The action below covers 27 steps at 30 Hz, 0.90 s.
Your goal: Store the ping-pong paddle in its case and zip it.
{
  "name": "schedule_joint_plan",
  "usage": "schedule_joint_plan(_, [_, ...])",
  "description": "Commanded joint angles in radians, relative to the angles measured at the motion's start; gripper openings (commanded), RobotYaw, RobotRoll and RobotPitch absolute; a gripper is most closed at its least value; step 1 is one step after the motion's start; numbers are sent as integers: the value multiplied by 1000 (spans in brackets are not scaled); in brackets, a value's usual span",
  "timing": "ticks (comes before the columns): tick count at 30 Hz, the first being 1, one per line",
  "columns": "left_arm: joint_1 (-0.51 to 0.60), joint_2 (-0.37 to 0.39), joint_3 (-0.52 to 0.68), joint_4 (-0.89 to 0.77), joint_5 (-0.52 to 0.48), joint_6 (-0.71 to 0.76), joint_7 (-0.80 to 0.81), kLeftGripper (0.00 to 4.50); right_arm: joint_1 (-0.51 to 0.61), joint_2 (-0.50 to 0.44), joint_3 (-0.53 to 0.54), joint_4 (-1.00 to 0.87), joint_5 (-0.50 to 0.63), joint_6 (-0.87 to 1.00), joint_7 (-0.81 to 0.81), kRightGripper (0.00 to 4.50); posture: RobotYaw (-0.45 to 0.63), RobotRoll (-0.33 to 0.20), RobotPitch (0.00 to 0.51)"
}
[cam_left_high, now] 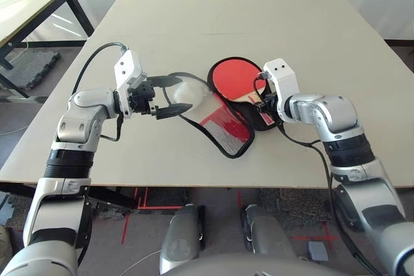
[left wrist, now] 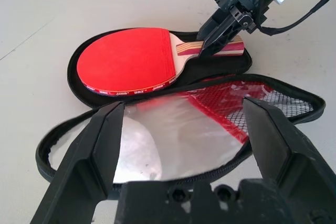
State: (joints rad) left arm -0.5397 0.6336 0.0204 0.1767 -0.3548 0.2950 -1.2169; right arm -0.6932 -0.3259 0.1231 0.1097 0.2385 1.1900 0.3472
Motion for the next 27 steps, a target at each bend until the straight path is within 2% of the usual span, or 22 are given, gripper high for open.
schedule_joint_plan(1, [-5, 10, 3, -4, -7, 2, 3, 4500, -17, 17, -10, 39, -21, -41, -16, 1032, 141, 0, 88])
schedule_joint_plan(7, [1, 14, 5, -8, -8, 6, 5, 4500, -13, 35, 6, 50, -34, -57, -12, 1032, 144, 0, 92])
schedule_joint_plan(11, [6, 37, 16, 2, -4, 3, 1, 4500, -12, 35, 11, 31, -36, -47, -1, 2429, 140, 0, 94])
schedule_joint_plan(16, [-7, 116, 43, 42, -5, 14, -24, 4500, -5, -13, -10, -24, -23, -82, 42, 4295, 135, 0, 95])
schedule_joint_plan(17, [-7, 145, 44, 52, -2, 18, -38, 4500, 2, -33, -26, -40, -12, -106, 67, 4454, 134, 0, 96])
schedule_joint_plan(23, [31, 296, -9, 72, 35, 68, -140, 4500, 25, -150, -150, 7, 25, -352, 197, 4454, 133, 0, 96])
schedule_joint_plan(25, [55, 311, -35, 52, 36, 91, -163, 4500, 29, -176, -176, 57, 25, -419, 223, 4454, 131, 0, 98])
schedule_joint_plan(27, [83, 293, -72, 21, 50, 98, -158, 4500, 35, -198, -215, 116, 31, -490, 248, 4454, 128, 0, 100])
